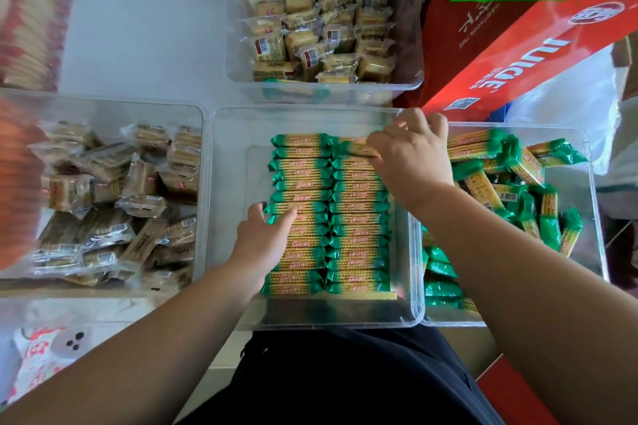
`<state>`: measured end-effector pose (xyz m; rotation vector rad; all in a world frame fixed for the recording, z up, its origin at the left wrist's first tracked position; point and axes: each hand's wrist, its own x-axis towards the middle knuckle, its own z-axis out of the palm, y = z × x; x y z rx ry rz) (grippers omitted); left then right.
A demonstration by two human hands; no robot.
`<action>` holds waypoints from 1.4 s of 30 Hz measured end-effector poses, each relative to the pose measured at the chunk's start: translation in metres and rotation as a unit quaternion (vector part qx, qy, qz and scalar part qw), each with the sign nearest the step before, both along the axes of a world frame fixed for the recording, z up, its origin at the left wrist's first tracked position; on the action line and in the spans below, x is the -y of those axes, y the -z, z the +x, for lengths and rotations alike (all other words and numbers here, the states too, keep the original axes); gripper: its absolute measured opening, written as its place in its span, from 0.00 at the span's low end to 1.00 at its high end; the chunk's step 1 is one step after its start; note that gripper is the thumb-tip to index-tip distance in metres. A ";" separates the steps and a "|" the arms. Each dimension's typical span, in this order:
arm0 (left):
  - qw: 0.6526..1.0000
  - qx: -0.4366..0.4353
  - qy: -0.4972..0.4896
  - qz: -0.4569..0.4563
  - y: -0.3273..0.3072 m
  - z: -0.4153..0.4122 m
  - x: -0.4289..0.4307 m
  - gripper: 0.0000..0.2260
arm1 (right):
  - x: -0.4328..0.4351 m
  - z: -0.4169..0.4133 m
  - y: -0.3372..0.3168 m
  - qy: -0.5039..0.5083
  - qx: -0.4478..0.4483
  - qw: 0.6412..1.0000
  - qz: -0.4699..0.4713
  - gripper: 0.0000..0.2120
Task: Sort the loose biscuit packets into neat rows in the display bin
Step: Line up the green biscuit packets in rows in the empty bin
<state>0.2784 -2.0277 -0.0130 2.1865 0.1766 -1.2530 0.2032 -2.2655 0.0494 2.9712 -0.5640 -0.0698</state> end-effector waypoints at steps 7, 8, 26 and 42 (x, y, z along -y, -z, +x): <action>0.999 -0.026 -0.029 0.005 -0.005 -0.015 0.001 0.31 | 0.004 0.008 0.006 0.003 0.002 1.000 -0.009 0.07; 0.999 -0.023 -0.026 0.010 -0.003 -0.017 0.002 0.31 | 0.004 0.008 0.006 0.003 0.010 1.000 -0.011 0.07; 0.988 0.115 0.093 0.034 -0.028 -0.010 0.005 0.35 | 0.009 -0.006 0.007 0.018 0.051 0.998 0.024 0.07; 0.859 0.391 0.295 -0.148 -0.061 -0.050 0.153 0.23 | 0.089 -0.185 -0.016 0.312 -0.075 0.932 0.168 0.47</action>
